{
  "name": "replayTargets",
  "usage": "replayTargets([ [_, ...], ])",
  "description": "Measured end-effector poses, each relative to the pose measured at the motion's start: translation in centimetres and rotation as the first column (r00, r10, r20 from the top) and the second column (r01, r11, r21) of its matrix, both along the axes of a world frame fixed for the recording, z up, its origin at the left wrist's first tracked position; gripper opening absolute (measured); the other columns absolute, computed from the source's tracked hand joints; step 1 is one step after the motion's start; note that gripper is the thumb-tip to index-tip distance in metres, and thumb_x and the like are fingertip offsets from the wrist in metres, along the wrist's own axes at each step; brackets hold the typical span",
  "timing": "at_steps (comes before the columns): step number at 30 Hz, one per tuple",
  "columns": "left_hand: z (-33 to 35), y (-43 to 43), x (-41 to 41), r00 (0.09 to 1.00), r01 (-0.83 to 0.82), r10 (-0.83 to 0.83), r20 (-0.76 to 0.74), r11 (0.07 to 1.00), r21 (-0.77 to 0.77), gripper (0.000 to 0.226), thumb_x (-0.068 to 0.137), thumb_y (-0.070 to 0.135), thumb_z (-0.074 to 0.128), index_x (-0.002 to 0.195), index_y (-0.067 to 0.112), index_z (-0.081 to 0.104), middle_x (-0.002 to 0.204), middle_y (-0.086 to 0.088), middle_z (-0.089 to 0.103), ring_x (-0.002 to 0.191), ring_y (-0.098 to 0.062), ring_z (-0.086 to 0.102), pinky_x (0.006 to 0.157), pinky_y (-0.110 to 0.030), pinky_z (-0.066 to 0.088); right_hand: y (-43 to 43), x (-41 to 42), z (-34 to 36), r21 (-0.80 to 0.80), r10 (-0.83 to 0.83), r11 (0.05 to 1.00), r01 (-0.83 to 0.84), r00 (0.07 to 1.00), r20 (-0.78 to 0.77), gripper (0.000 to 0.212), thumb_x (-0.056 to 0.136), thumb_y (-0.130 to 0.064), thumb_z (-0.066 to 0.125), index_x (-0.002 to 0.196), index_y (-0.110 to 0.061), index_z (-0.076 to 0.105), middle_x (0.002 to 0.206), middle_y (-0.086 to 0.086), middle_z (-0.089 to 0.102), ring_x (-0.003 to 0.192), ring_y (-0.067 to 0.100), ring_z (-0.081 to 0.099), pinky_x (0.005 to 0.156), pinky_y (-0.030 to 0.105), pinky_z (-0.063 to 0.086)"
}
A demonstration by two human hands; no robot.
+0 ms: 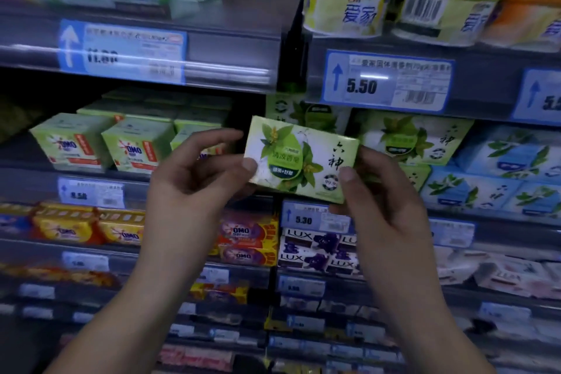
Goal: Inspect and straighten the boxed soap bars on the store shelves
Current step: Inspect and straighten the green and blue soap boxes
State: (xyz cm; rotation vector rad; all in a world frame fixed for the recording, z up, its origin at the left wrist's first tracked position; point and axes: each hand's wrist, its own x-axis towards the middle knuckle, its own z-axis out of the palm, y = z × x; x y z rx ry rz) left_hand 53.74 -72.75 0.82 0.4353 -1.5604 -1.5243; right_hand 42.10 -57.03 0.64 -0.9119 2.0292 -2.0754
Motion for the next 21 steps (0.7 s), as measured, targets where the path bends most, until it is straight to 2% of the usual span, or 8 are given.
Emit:
replayTargets([
  [2,-0.4,-0.1,0.7,1.0,-0.013,0.013,0.006,1.0,0.016,0.035,0.079,0.038,0.077,0.114,0.035,0.08,0.089,0.001,0.08,0.081,-0.017,0.078,0.075,-0.023,0.063,-0.1,0.2,0.0,-0.02,0.038,0.999,-0.037,0.999,0.03,0.033,0.081,-0.059,0.061,0.114,-0.056,0.065,0.106,-0.027,0.071,0.09,0.004,0.074,0.075,0.008,0.054],
  [6,-1.2,-0.6,1.9,1.0,-0.017,0.016,0.019,0.999,0.038,0.018,0.084,0.042,0.081,0.101,0.037,0.083,0.095,0.01,0.081,0.072,-0.01,0.076,0.068,-0.022,0.062,-0.7,0.9,-0.3,-0.075,0.081,0.994,-0.075,0.994,0.079,0.047,0.084,-0.048,0.066,0.129,-0.037,0.068,0.098,-0.028,0.071,0.093,0.0,0.073,0.076,0.02,0.063],
  [9,-1.3,-1.2,2.8,0.999,0.044,-0.044,-0.01,0.995,0.094,0.016,0.083,0.045,0.07,0.081,0.032,0.078,0.086,0.014,0.077,0.072,-0.006,0.07,0.059,-0.019,0.054,-0.8,1.5,-0.5,-0.106,0.114,0.99,-0.096,0.977,0.179,0.042,0.072,-0.057,0.069,0.106,-0.034,0.08,0.093,-0.032,0.074,0.091,-0.003,0.073,0.07,0.023,0.064],
  [11,-1.3,-1.6,3.3,0.995,0.1,-0.099,-0.015,0.988,0.118,0.018,0.082,0.043,0.069,0.076,0.027,0.069,0.086,0.009,0.074,0.079,-0.006,0.07,0.06,-0.02,0.052,-1.0,1.8,-0.5,-0.087,0.134,0.99,-0.115,0.956,0.26,0.047,0.066,-0.065,0.069,0.09,-0.026,0.082,0.087,-0.017,0.077,0.08,0.006,0.077,0.068,0.025,0.065],
  [13,-1.4,-1.8,3.8,0.989,0.146,-0.142,-0.035,0.977,0.153,0.019,0.082,0.042,0.071,0.076,0.024,0.068,0.087,0.007,0.076,0.08,-0.01,0.072,0.062,-0.022,0.055,-1.1,2.1,-0.6,-0.049,0.139,0.99,-0.131,0.938,0.316,0.059,0.062,-0.07,0.069,0.084,-0.016,0.077,0.085,0.014,0.069,0.069,0.015,0.078,0.065,0.023,0.064],
  [17,-1.6,-1.7,4.1,0.992,0.125,-0.12,-0.034,0.965,0.232,0.022,0.079,0.042,0.081,0.078,0.022,0.072,0.077,-0.004,0.067,0.057,-0.013,0.067,0.054,-0.021,0.054,-1.1,2.7,-0.5,-0.037,0.159,0.987,-0.156,0.919,0.361,0.063,0.059,-0.073,0.073,0.071,-0.011,0.072,0.094,0.04,0.053,0.06,0.02,0.075,0.063,0.024,0.062],
  [19,-1.5,-1.7,4.1,0.994,0.109,-0.105,-0.029,0.961,0.253,0.023,0.076,0.046,0.083,0.077,0.024,0.075,0.081,-0.006,0.064,0.062,-0.013,0.067,0.057,-0.02,0.054,-1.0,2.7,-0.6,-0.032,0.15,0.989,-0.148,0.928,0.342,0.076,0.058,-0.072,0.075,0.083,-0.001,0.062,0.096,0.038,0.056,0.063,0.019,0.075,0.065,0.026,0.061],
  [21,-1.6,-1.8,4.2,0.992,0.127,-0.124,-0.031,0.957,0.26,0.019,0.078,0.046,0.083,0.078,0.027,0.078,0.088,-0.007,0.068,0.073,-0.013,0.07,0.062,-0.021,0.057,-1.0,2.7,-0.4,-0.05,0.138,0.99,-0.129,0.943,0.302,0.065,0.06,-0.063,0.077,0.093,-0.008,0.07,0.097,0.013,0.072,0.078,0.013,0.076,0.064,0.02,0.06],
])
